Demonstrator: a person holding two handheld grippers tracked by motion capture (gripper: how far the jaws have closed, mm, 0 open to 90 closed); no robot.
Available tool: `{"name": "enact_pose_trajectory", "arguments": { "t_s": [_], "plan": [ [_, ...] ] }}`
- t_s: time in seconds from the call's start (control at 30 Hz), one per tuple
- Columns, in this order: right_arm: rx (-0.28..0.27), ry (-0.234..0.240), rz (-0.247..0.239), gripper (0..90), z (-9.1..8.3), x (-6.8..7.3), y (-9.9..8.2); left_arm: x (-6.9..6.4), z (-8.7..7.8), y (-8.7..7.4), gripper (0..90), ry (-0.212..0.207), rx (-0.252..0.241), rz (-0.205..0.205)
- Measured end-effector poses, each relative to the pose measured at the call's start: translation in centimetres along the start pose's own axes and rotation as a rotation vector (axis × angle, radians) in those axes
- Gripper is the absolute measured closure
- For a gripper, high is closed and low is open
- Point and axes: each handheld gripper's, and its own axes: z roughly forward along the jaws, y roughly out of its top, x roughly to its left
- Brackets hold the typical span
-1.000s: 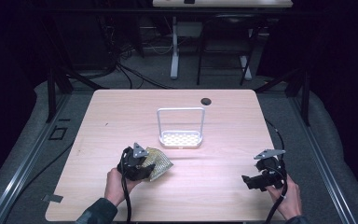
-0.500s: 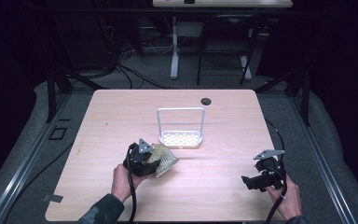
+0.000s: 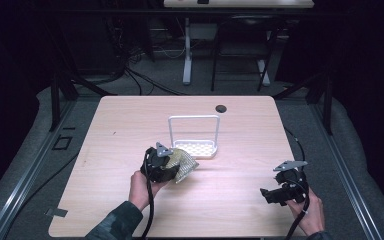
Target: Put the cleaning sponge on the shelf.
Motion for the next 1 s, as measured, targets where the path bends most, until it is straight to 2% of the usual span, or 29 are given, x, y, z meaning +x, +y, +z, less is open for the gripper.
{"name": "enact_pose_trajectory", "arguments": {
  "t_s": [0.33,0.63,1.0],
  "plan": [
    [0.002,0.002,0.001,3.0,0.0,0.0,0.0,-0.4,0.5,1.2,56.3,0.028,-0.033,-0.032],
    [0.004,-0.001,-0.004,3.3,0.1,-0.1,0.0,-0.8,1.7,2.0,56.3,0.029,-0.042,-0.054],
    [-0.002,0.0,-0.002,3.2,0.0,0.0,0.0,-1.8,3.6,3.2,56.5,0.061,-0.068,-0.089]
  ]
}}
